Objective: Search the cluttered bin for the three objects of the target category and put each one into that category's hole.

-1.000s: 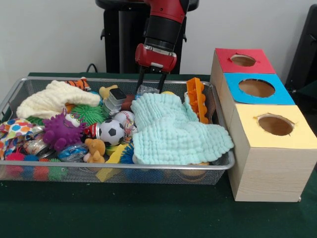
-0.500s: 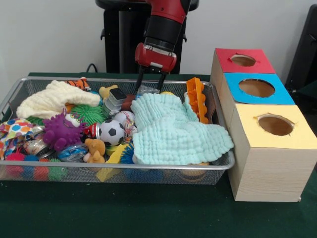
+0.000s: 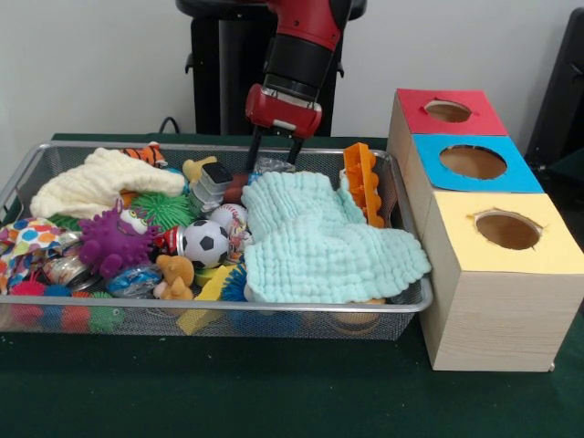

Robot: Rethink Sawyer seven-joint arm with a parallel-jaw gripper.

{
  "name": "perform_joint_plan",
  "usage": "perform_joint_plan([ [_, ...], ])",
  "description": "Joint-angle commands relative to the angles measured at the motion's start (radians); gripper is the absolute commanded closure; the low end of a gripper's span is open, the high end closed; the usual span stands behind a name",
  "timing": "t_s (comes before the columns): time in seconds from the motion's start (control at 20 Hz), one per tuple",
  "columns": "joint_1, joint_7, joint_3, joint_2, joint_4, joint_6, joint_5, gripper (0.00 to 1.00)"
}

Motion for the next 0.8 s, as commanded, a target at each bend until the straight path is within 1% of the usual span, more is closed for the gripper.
perform_joint_plan([
  [0.05,0.002,0.173,0.064,0.026,-0.146,-0.039,0.082,0.00],
  [0.45,0.001,0.147,0.057,0.008,-0.163,-0.018,0.065,0.00],
  [0.8,0.020,0.145,0.048,0.000,-0.166,-0.019,0.084,0.00],
])
